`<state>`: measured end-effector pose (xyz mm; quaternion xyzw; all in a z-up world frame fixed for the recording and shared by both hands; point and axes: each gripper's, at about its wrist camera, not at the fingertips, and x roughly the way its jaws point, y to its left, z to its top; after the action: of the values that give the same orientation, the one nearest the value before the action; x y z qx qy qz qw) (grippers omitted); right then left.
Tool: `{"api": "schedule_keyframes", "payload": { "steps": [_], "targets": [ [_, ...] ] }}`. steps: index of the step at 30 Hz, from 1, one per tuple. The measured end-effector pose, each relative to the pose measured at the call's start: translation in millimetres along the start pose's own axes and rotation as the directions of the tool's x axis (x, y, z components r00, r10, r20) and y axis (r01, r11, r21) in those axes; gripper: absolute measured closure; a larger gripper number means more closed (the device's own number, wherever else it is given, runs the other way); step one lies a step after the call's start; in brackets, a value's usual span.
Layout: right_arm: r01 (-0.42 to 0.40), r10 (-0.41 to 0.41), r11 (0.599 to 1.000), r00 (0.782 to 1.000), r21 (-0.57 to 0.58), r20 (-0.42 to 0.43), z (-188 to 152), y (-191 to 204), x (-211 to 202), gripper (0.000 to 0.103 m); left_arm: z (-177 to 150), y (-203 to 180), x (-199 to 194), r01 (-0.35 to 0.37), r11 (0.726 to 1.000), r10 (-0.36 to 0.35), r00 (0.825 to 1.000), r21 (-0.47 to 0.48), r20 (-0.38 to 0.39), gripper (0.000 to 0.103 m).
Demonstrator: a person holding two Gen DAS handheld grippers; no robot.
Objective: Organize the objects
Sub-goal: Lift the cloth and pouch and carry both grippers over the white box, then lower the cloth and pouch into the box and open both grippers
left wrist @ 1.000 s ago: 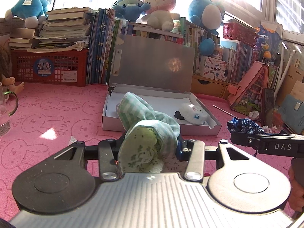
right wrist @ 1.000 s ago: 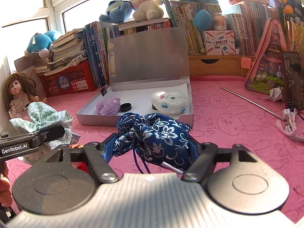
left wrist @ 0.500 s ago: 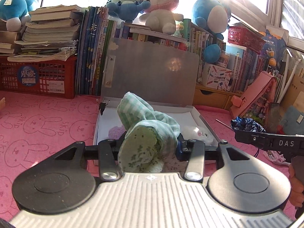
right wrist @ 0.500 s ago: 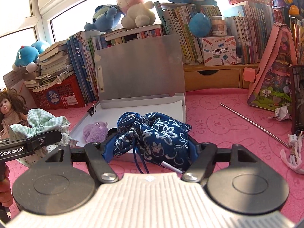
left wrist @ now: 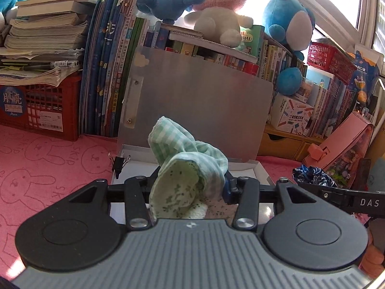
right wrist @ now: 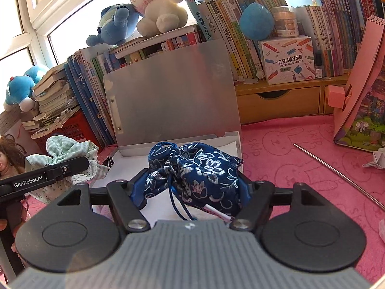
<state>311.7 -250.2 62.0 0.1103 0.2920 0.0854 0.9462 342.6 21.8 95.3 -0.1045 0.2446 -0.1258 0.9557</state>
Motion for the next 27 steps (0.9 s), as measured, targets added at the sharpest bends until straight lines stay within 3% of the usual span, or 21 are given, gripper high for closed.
{"api": "schedule_keyframes", "payload": {
  "steps": [5,12,18,27],
  "targets": [
    [0.027,-0.027,0.999,1.0,-0.023,-0.01,6.5,0.7,32.8,0.03,-0.3,7.3,41.8,-0.017,0.999,0.017,1.0,-0.033,-0.014,0.051],
    [0.138,-0.136,0.987,0.99,-0.088,0.029,-0.4,5.7,70.7,0.03,-11.4,15.3,86.5,-0.063,0.997,0.059,0.995,-0.051,-0.077,0.051],
    [0.133,-0.135,0.986,0.991,-0.098,-0.011,-7.6,8.2,95.2,0.03,-19.0,22.5,108.4,-0.113,0.993,0.105,0.984,-0.043,-0.146,0.051],
    [0.153,-0.161,0.982,0.985,-0.109,-0.063,-18.5,7.5,115.1,0.027,-23.3,22.3,115.5,-0.118,0.993,0.113,0.979,-0.017,-0.167,0.05]
  ]
}}
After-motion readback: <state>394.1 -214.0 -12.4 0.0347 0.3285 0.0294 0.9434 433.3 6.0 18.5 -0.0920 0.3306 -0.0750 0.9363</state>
